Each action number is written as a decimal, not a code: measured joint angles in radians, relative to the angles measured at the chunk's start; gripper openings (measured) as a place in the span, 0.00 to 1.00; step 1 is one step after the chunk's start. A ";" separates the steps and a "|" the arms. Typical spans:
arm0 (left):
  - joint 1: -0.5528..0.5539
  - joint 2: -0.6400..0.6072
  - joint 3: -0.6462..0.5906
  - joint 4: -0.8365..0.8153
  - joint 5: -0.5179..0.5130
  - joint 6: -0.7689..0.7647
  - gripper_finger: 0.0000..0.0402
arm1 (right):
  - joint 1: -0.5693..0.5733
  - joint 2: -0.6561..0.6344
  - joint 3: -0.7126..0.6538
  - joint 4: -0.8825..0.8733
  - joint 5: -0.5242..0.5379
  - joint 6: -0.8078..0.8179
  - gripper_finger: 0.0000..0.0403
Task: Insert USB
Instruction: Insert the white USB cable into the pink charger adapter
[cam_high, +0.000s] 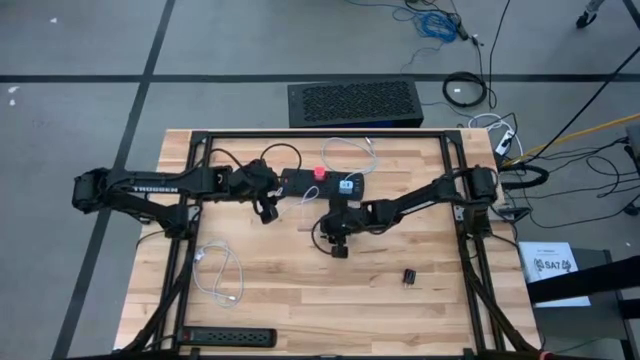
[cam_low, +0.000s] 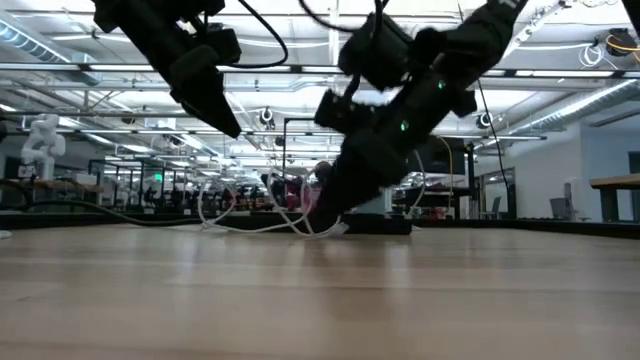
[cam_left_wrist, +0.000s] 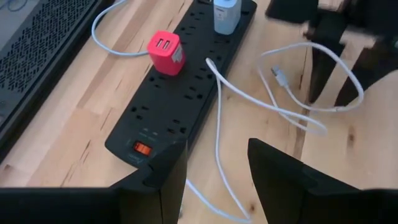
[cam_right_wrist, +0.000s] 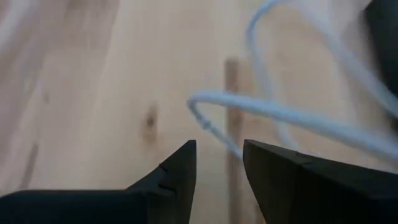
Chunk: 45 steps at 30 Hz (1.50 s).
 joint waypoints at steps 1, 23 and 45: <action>0.000 0.000 0.000 0.000 0.000 0.000 0.44 | 0.001 0.017 0.000 0.002 -0.001 0.001 0.31; 0.000 0.000 0.000 0.032 0.000 0.018 0.44 | 0.006 0.090 0.048 0.147 -0.001 -0.063 0.34; -0.013 -0.015 -0.016 0.426 0.258 0.190 0.44 | -0.022 -0.221 0.078 -0.083 -0.081 -0.077 0.00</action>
